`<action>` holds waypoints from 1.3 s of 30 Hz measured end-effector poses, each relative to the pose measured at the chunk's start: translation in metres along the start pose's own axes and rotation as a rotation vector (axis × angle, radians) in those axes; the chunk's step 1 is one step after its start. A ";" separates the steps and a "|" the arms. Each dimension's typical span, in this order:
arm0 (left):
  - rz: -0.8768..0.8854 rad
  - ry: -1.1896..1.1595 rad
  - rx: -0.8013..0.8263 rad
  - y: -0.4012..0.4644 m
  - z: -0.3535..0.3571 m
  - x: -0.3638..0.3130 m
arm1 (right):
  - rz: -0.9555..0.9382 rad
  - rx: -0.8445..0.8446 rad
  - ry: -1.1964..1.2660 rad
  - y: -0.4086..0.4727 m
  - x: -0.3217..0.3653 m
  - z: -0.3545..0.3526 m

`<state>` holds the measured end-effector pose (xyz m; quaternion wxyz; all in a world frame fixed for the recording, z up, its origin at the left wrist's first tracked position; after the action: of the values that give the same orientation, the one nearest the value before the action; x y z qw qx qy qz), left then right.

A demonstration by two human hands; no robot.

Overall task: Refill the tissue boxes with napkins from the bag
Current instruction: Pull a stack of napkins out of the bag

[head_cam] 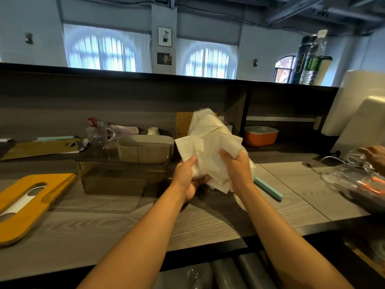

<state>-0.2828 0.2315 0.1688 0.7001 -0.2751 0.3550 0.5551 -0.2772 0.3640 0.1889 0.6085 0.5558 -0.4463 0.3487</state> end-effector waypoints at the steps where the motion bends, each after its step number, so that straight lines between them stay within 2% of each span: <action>1: 0.001 -0.016 0.000 0.000 0.000 0.000 | -0.003 -0.015 -0.008 0.001 -0.001 -0.001; 5: -0.033 -0.097 0.048 -0.003 0.002 0.001 | 0.040 -0.069 0.033 0.004 -0.004 -0.005; 10: -0.048 -0.114 0.061 -0.003 0.002 0.002 | 0.087 -0.101 0.348 0.005 -0.001 -0.009; 12: -0.061 -0.091 0.086 -0.005 0.003 0.002 | 0.104 -0.073 0.310 0.005 -0.001 -0.006; 15: -0.054 -0.014 0.099 -0.007 0.005 0.001 | 0.171 -0.054 0.089 0.004 -0.005 -0.002; 20: 0.059 0.103 -0.056 0.000 0.000 0.003 | 0.149 0.012 0.018 0.003 -0.005 -0.002; 24: 0.071 -0.095 -0.045 -0.002 0.001 -0.003 | 0.132 -0.143 0.133 0.004 -0.004 -0.011; 27: 0.041 -0.081 -0.028 -0.003 0.002 -0.001 | 0.102 -0.160 0.310 0.004 0.000 -0.014; 30: -0.041 -0.012 0.018 -0.006 0.006 0.002 | 0.040 -0.101 0.266 0.002 0.002 -0.008; 33: -0.116 -0.017 0.156 -0.015 0.013 0.000 | 0.049 -0.102 0.176 0.004 0.000 -0.007; 36: -0.120 -0.035 0.277 -0.017 0.013 -0.001 | 0.109 -0.127 0.126 0.007 -0.002 -0.007; 39: -0.069 0.103 0.291 -0.015 0.010 0.003 | 0.126 -0.123 0.104 0.008 -0.004 -0.007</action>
<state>-0.2657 0.2374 0.1721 0.7320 -0.2107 0.4577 0.4586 -0.2853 0.3722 0.1879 0.6408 0.4693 -0.4688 0.3865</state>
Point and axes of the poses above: each hand's wrist, its own y-axis towards the middle knuckle, its own z-axis out of the palm, x = y × z, the point moved 1 cm from there along y, towards the middle knuckle, and after that the axes turned 10 degrees about x, right-handed, at the moved point
